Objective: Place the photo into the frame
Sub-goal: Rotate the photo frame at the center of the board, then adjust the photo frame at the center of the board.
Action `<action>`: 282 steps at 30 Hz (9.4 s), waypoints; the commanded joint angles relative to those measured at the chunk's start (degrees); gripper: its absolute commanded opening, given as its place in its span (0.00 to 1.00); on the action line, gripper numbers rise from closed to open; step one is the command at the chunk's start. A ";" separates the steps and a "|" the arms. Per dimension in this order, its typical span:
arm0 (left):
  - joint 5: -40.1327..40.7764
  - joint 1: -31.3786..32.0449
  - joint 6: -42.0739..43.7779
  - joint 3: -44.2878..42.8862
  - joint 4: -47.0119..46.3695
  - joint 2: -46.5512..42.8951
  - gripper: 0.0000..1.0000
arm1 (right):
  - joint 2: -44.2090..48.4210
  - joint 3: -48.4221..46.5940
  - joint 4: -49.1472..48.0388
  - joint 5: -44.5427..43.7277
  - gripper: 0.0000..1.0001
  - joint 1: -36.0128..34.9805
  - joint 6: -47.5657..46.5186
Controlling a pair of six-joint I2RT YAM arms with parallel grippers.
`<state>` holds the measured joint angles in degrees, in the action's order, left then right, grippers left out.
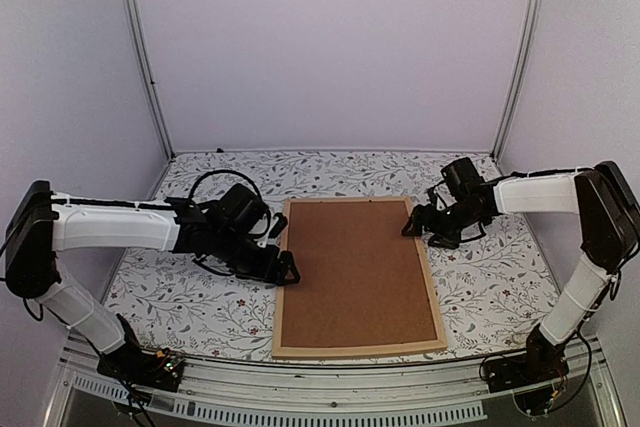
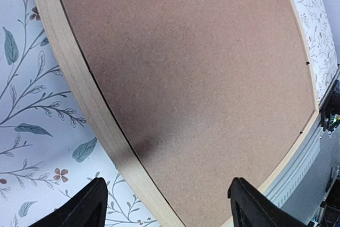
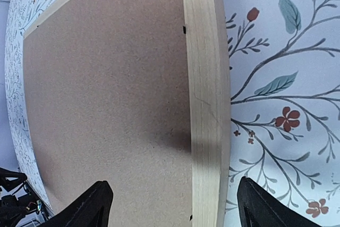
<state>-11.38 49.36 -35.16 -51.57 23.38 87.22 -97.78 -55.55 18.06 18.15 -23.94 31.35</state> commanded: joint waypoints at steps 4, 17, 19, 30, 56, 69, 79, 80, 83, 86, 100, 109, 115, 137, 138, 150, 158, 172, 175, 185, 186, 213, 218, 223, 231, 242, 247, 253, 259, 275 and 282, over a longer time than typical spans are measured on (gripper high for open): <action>-6.54 0.65 -0.93 3.88 -0.56 -4.36 0.82 | 7.38 -2.72 8.33 -5.89 0.86 -2.06 -2.87; -2.79 1.26 -3.01 9.42 2.65 -9.24 0.73 | 10.81 -2.17 11.41 -13.41 0.85 -17.63 -2.66; -0.54 1.52 -3.20 10.26 5.17 -9.87 0.71 | 10.83 -2.48 11.95 -15.06 0.85 -20.66 -2.75; -1.63 5.78 -10.83 17.79 5.27 -16.28 0.71 | 9.02 -5.91 10.70 -17.86 0.85 -33.14 -3.01; 13.70 -4.92 -5.23 17.13 3.88 -16.81 0.92 | -24.87 -45.75 33.50 -28.86 0.92 -55.15 11.78; 13.81 -7.79 -2.93 18.13 0.92 -17.45 0.95 | -31.70 -53.08 40.71 -31.41 0.91 -57.03 16.56; 13.40 -7.74 -2.91 19.99 -0.08 -19.32 0.95 | -34.23 -55.45 42.20 -32.16 0.90 -57.78 19.16; 13.40 -7.79 -2.86 20.02 -0.11 -19.41 0.95 | -34.23 -55.46 42.00 -32.12 0.90 -57.86 19.32; 13.32 -7.78 -2.77 20.27 -0.40 -19.40 0.95 | -34.49 -55.54 41.75 -31.96 0.90 -57.91 19.82; 12.86 -7.78 -2.84 20.85 -0.99 -19.45 0.95 | -35.04 -55.59 41.59 -32.03 0.90 -58.01 20.18; 11.90 -7.77 -2.50 21.73 -1.12 -21.40 0.96 | -35.81 -60.73 50.03 -38.17 0.83 -58.15 23.14; 9.05 -7.70 -3.22 22.61 -1.95 -23.27 0.95 | -35.66 -62.38 52.08 -39.97 0.81 -58.17 23.09; 5.67 -5.12 -3.79 23.06 -3.06 -28.81 0.95 | -32.23 -57.22 48.43 -40.38 0.87 -58.16 21.77; 3.03 11.42 -16.32 21.81 -7.50 -24.10 0.78 | 9.45 -7.12 31.86 -40.89 0.90 -45.32 23.19; 2.62 11.99 -16.73 21.37 -8.01 -24.02 0.76 | 11.56 -5.23 30.91 -40.35 0.90 -44.46 23.01; -1.72 14.63 -16.85 15.12 -11.38 -13.94 0.70 | 21.08 9.43 19.72 -30.22 0.91 -33.62 18.03; -1.38 14.77 -19.90 14.37 -11.24 -11.98 0.71 | 24.33 16.49 9.64 -19.92 0.91 -25.38 13.34; -0.09 13.85 -20.17 13.46 -12.91 -6.89 0.73 | 24.41 22.99 2.08 -9.45 0.90 -22.31 12.64; -0.51 13.32 -19.76 13.06 -13.02 -6.01 0.73 | 24.24 24.82 -1.52 -7.04 0.89 -22.31 13.98; -2.49 10.66 -19.34 13.70 -15.05 -5.03 0.73 | 21.57 27.19 -12.09 -3.74 0.86 -25.84 19.90; -2.72 10.19 -19.41 13.93 -15.44 -5.35 0.73 | 20.98 26.96 -12.95 -3.69 0.86 -26.53 20.46; -3.56 9.25 -14.11 9.96 -13.73 3.23 0.72 | 7.22 22.68 -23.16 -2.23 0.85 -35.20 27.30; 2.26 11.90 -12.52 5.60 -6.92 8.49 0.72 | 5.54 22.18 -23.70 -1.68 0.85 -35.20 27.23; 5.85 13.21 -13.21 4.40 -4.41 8.22 0.72 | 5.29 21.90 -23.14 -1.60 0.85 -35.23 26.84; 10.07 13.72 -13.62 3.04 -1.08 7.93 0.73 | 5.75 20.79 -21.19 -2.57 0.86 -35.21 26.14; 20.59 16.30 -12.73 -1.81 7.20 4.85 0.81 | 7.42 20.50 -18.12 -4.16 0.87 -34.75 25.36; 24.19 16.26 -13.43 -1.87 10.21 0.74 0.83 | 8.62 20.57 -16.35 -4.36 0.87 -33.70 24.47; 26.94 15.93 -13.69 -2.21 11.86 -3.24 0.87 | 9.17 20.57 -15.79 -4.17 0.87 -33.03 23.95; 27.74 13.80 -13.11 -1.27 12.47 -5.26 0.91 | 9.01 20.26 -15.28 -3.83 0.87 -32.92 23.91; 16.04 3.75 -7.81 8.90 1.04 -8.18 0.92 | 8.89 17.76 -11.64 -4.95 0.88 -32.57 23.23; 14.10 3.79 -9.34 11.69 -2.47 -3.68 0.92 | 8.54 17.84 -11.48 -4.79 0.88 -32.57 23.18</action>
<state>4.71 53.74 -44.10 -42.00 24.58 80.93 -87.68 -37.87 2.61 12.64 -56.21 54.26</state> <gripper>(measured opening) 0.921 0.880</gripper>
